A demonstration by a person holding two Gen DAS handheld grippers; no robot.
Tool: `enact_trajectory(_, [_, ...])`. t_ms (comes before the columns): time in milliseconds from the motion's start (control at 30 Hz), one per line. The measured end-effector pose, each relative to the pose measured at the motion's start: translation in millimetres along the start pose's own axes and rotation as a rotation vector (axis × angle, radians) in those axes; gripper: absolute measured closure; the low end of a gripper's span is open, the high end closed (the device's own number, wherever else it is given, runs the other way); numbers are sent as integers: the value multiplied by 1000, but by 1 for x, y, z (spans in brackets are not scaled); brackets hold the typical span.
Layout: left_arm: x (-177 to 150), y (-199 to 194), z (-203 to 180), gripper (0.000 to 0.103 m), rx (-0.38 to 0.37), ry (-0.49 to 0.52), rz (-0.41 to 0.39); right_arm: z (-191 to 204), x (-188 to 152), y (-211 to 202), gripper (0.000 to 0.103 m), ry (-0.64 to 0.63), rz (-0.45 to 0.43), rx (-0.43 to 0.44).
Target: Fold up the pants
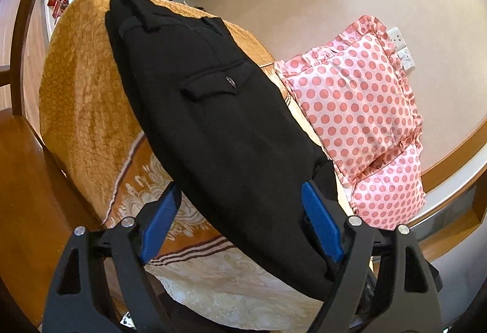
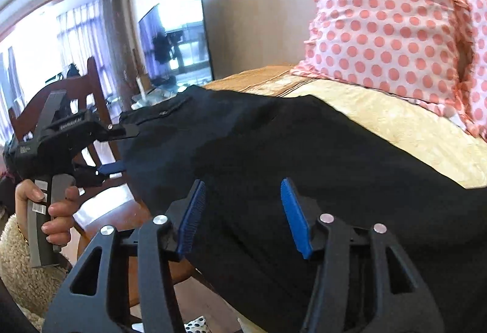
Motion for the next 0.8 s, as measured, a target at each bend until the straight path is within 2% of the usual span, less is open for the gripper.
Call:
enact_trajectory(167, [4,0,-1,23,-3,0,1,23,-2,22,49,-99,48,-15])
enact_trajectory(267, [5,1,0,23,-6,-11,4,29,-7,27,67,-168,42,-84])
enact_trajectory(300, [5,1,0,23,-5,-10,4,27,-6,27,75,-156,39,-96])
enact_trajectory(400, [5,1,1,23,-4,-6,6,16,-2,23,91,-88,31,-97])
enact_trajectory(500, [5,0,1,23,-7,-9,6,10,0,14,93,-72,-11,-102])
enact_trajectory(567, [6,1,1,23,-11,-15,8,10,-1,2,94,-60,-46,-38])
enact_trajectory(633, [7,1,2,23,-20,-26,11,16,-4,-8,94,-96,-61,-18])
enact_trajectory(733, [8,3,2,23,-20,-33,11,26,-15,-9,94,-165,-26,-20])
enact_trajectory(800, [8,4,2,23,-19,-39,10,32,-24,-1,91,-201,27,-17])
Point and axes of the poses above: each gripper's, at about its wrist camera, not at the fingertips, and y roughly the way its jaws point, z to its left, x to its top, the point moved 3 cm from there along y, roughly the way its jaws point, and after that the axes turned 3 degrees about -z, right-handed, at the moved point
